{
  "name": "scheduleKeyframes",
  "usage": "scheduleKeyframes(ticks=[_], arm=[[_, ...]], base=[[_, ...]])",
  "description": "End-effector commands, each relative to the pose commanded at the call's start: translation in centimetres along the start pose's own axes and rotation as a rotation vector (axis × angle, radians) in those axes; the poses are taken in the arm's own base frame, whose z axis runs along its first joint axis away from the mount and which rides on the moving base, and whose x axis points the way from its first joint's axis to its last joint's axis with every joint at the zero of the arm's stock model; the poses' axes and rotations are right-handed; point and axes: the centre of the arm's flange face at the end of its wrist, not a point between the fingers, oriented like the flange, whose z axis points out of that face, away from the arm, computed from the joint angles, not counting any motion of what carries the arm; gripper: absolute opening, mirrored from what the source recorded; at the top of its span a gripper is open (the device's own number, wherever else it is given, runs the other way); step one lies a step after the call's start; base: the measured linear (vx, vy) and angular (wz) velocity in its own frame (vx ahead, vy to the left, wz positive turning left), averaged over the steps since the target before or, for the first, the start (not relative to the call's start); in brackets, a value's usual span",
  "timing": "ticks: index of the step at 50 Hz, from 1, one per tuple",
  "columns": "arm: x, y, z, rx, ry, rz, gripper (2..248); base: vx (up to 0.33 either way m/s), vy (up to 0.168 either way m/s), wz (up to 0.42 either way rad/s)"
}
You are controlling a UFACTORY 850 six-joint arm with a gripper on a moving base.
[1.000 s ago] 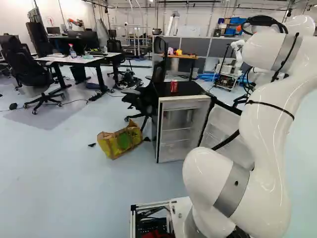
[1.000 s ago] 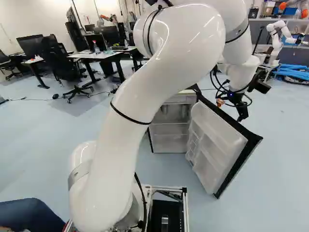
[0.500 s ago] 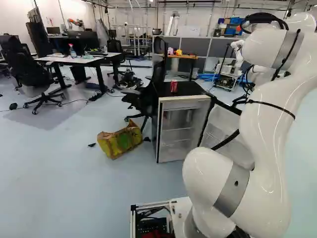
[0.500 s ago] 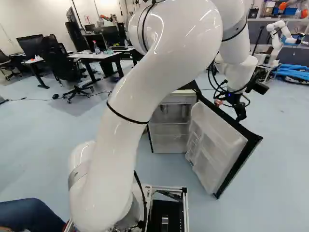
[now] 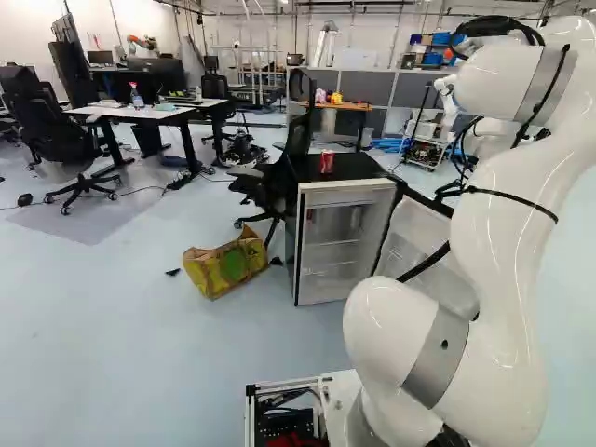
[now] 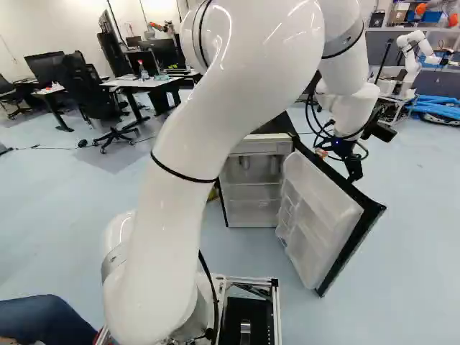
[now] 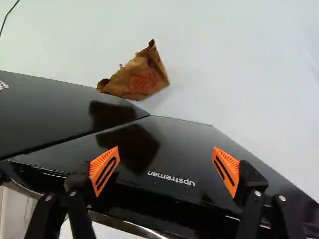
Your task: Grab a drink from the fridge
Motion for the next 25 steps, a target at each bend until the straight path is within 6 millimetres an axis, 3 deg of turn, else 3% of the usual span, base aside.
scheduleKeyframes(ticks=[25], arm=[[-2.6, -0.1, -0.7, -0.004, -0.028, -0.004, 247]], base=[[0.000, 0.000, 0.000]])
